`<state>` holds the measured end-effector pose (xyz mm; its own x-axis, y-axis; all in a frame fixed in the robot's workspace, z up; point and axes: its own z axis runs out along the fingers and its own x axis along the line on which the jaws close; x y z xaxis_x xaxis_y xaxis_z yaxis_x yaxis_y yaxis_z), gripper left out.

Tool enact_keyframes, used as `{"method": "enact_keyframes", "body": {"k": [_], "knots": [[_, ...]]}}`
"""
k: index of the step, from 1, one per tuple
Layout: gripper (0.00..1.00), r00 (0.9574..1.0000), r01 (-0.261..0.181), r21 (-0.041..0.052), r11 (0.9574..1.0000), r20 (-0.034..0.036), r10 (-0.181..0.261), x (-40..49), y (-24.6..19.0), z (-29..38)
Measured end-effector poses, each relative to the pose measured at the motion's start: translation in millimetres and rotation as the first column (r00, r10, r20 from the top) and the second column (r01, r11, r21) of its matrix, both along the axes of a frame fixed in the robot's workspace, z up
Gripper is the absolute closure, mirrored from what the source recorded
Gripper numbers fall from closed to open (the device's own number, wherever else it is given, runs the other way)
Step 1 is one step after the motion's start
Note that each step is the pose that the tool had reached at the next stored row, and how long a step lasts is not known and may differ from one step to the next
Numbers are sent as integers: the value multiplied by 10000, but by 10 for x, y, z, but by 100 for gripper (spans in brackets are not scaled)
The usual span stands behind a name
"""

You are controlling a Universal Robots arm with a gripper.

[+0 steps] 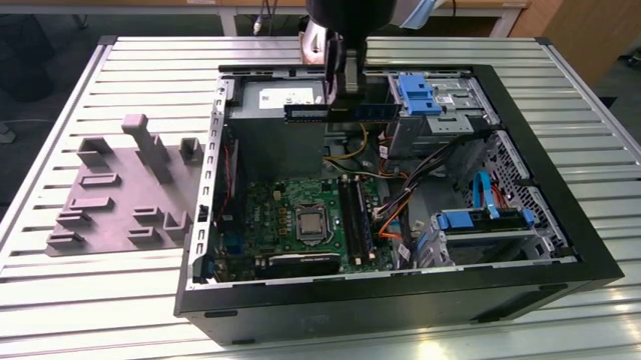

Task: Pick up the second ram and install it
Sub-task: 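Pick up the second ram and move it above second insertion slot, then insert the second ram into the second slot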

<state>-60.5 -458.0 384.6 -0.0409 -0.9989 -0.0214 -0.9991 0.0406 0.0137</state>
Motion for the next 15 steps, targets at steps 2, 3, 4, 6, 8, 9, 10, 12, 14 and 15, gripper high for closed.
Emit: {"method": "enact_keyframes", "body": {"k": [2,3,4,6,8,9,10,12,14,15], "knots": [[85,10000,0,0,10000,0,0,4,0,0],[85,10000,0,0,10000,0,0,6,0,0],[85,10000,0,0,10000,0,0,8,0,0],[85,10000,0,0,10000,0,0,21,0,0],[85,10000,1,0,10000,0,-1,22,0,0],[85,10000,3,0,10000,0,-3,22,0,0],[85,10000,7,0,10000,0,-7,22,0,0],[85,10000,26,0,10000,0,-26,22,0,0],[85,10000,64,-1,10000,0,-64,22,0,0],[85,10000,85,0,10000,0,-85,22,0,0]]}}
